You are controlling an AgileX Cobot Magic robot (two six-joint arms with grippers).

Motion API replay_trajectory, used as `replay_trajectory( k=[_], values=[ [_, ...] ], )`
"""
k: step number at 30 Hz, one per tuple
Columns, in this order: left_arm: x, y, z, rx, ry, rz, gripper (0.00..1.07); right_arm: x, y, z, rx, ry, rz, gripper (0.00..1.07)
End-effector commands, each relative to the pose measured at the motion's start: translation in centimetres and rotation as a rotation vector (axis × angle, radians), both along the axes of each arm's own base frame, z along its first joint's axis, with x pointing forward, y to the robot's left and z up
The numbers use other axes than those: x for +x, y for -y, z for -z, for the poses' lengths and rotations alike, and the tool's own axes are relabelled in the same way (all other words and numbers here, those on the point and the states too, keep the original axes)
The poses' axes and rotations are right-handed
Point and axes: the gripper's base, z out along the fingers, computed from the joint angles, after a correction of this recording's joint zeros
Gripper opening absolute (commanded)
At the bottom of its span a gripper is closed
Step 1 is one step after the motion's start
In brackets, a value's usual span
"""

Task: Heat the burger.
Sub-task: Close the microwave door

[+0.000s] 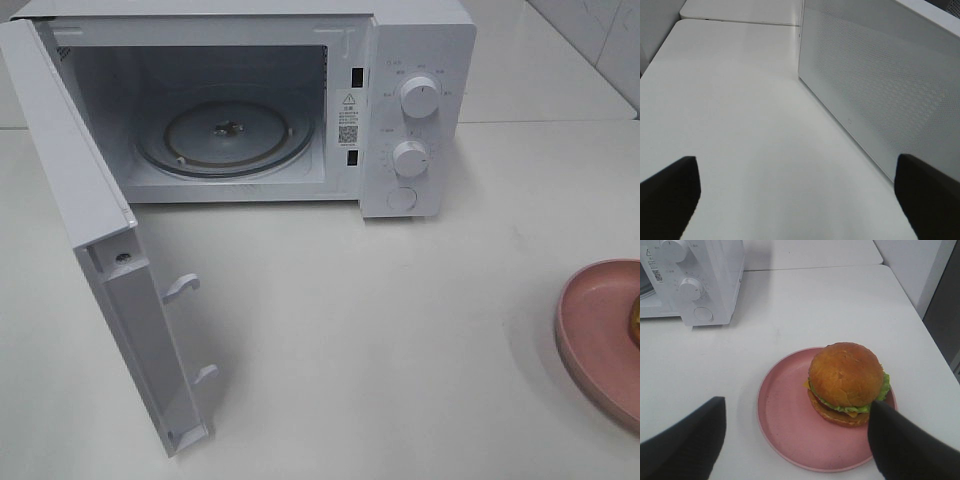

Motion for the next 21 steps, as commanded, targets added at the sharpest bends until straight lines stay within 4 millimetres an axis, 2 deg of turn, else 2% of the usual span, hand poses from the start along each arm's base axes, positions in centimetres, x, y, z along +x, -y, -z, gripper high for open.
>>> replay_trajectory(
  k=[1,21],
  values=[
    [-0.04,0.06,0.02,-0.006,0.012,0.001,0.98,-0.34,0.02,-0.01,-0.008,0.033,0.002,0.76],
    [-0.04,0.06,0.02,-0.006,0.012,0.001,0.98,-0.34,0.03,-0.01,-0.009,0.033,0.004,0.76]
  ],
)
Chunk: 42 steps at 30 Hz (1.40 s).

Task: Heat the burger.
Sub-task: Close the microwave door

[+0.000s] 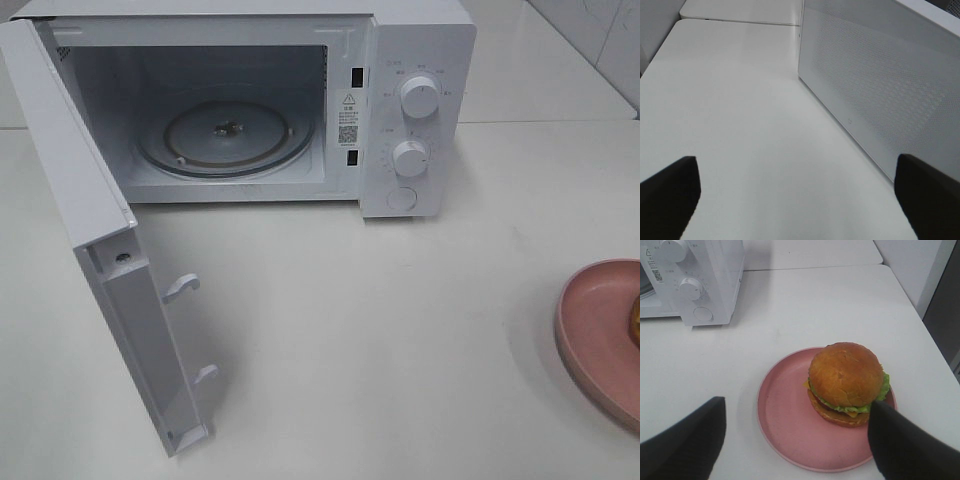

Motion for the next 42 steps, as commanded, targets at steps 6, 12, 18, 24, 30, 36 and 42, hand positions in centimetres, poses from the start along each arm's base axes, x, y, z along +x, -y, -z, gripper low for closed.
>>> replay_trajectory(
  k=[6,12,18,24,30,36,42],
  values=[
    [0.0,0.1,0.0,-0.006,0.012,0.001,0.98,-0.3,0.0,0.0,-0.009,0.033,0.004,0.76],
    [0.0,0.1,0.0,-0.006,0.012,0.001,0.98,-0.3,0.0,0.0,-0.008,0.034,0.004,0.76],
    [0.0,0.0,0.0,-0.012,0.011,-0.004,0.98,-0.3,0.0,0.0,-0.008,0.034,0.004,0.76],
    [-0.1,0.0,-0.8,-0.014,0.065,-0.008,0.91,-0.3,0.0,0.0,-0.008,0.034,0.004,0.76],
    [0.6,-0.1,-2.2,-0.018,0.160,-0.015,0.70,-0.3,0.0,0.0,-0.008,0.034,0.004,0.76],
    [2.6,-0.2,-3.2,-0.019,0.200,-0.025,0.46,-0.3,0.0,0.0,-0.008,0.034,0.004,0.76],
    [4.8,-0.3,-3.7,-0.023,0.188,-0.032,0.10,-0.3,0.0,0.0,-0.008,0.034,0.004,0.76]
  ],
)
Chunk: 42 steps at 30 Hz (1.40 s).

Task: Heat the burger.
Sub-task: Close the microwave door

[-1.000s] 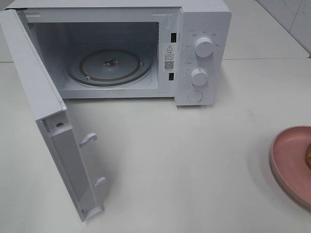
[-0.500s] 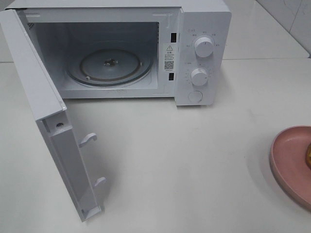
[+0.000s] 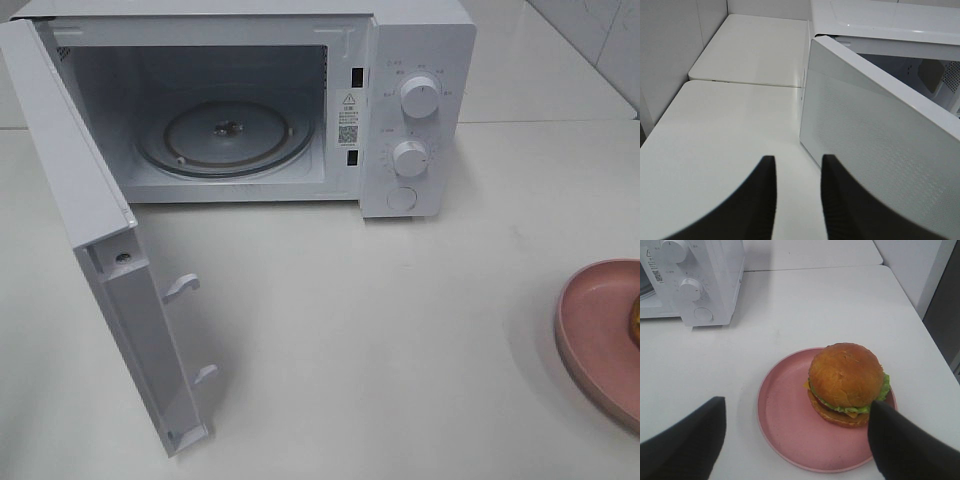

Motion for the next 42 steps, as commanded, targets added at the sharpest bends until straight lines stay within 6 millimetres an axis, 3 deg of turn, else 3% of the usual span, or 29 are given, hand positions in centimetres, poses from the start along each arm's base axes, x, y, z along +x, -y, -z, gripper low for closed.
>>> replay_trajectory(
  k=[1,10,27,42],
  values=[
    [1.3,-0.1,-0.6,-0.005,0.034,-0.008,0.00,-0.3,0.0,0.0,-0.008,0.033,0.004,0.76],
    [4.2,-0.3,0.6,0.000,0.125,-0.030,0.00,-0.3,0.0,0.0,-0.008,0.033,0.004,0.76],
    [10.5,-0.9,5.1,0.060,0.309,-0.066,0.00,-0.3,0.0,0.0,-0.008,0.033,0.004,0.76],
    [15.1,-0.6,9.3,0.099,0.198,-0.015,0.00,-0.3,0.0,0.0,-0.008,0.033,0.004,0.76]
  ],
)
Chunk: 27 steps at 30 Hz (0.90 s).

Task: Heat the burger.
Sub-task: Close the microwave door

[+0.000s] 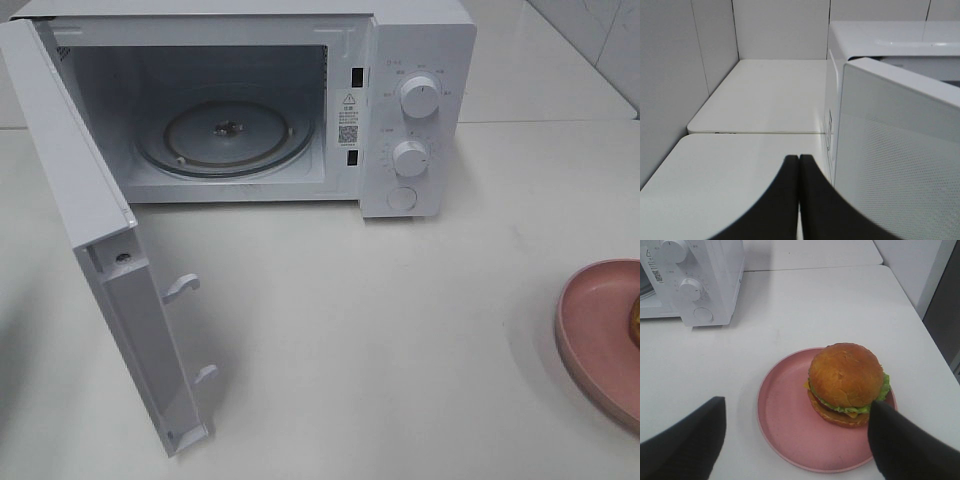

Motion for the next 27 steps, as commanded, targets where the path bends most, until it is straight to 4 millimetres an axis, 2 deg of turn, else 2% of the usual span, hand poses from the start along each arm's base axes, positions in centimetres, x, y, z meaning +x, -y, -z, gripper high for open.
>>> replay_trajectory(
  k=[1,10,22,27],
  values=[
    [0.6,0.1,0.3,0.007,0.014,0.017,0.00,-0.3,0.0,0.0,-0.008,0.033,0.004,0.76],
    [2.6,1.6,2.6,0.023,-0.053,0.191,0.00,-0.3,0.0,0.0,-0.008,0.033,0.004,0.76],
    [4.2,3.1,3.9,0.015,-0.085,0.370,0.00,-0.3,0.0,0.0,-0.008,0.033,0.004,0.76],
    [5.0,4.5,4.6,0.025,-0.109,0.434,0.00,-0.3,0.0,0.0,-0.007,0.033,0.005,0.76]
  ],
)
